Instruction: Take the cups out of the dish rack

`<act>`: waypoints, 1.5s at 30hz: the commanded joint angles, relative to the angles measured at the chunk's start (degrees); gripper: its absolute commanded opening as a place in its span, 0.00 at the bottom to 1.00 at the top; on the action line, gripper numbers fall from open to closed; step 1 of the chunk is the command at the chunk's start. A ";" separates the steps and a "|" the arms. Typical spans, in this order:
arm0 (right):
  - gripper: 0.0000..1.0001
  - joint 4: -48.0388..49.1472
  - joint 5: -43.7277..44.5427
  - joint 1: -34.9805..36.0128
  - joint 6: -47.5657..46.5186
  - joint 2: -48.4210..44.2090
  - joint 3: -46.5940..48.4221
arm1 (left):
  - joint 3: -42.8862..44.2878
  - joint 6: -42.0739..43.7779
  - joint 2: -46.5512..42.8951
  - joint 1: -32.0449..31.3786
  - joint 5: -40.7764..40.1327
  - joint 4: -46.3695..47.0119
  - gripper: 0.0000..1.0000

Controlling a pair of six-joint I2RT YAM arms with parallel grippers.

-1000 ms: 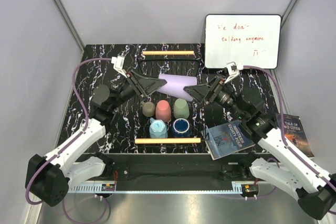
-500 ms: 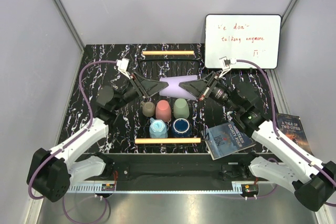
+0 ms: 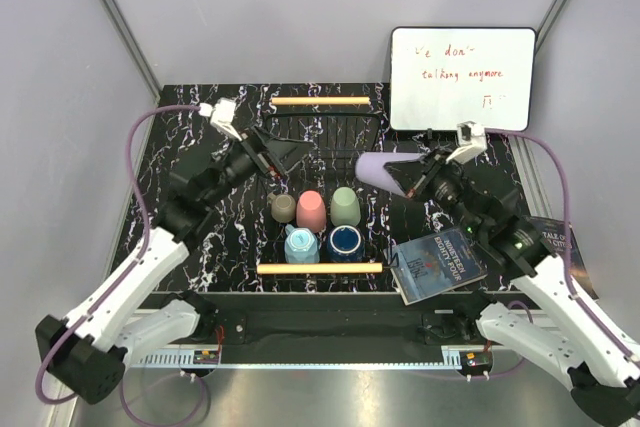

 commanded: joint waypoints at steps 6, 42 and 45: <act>0.00 -29.36 46.85 -1.19 -12.43 16.00 21.67 | 7.64 6.98 -1.58 0.27 -29.06 -28.34 0.99; 0.00 -40.71 20.60 -40.40 -7.09 74.55 54.74 | 5.55 8.12 1.51 0.36 -38.05 -48.16 0.99; 0.00 -39.74 20.25 -40.40 -7.18 76.83 54.47 | 5.63 8.38 1.16 0.36 -38.92 -48.07 0.99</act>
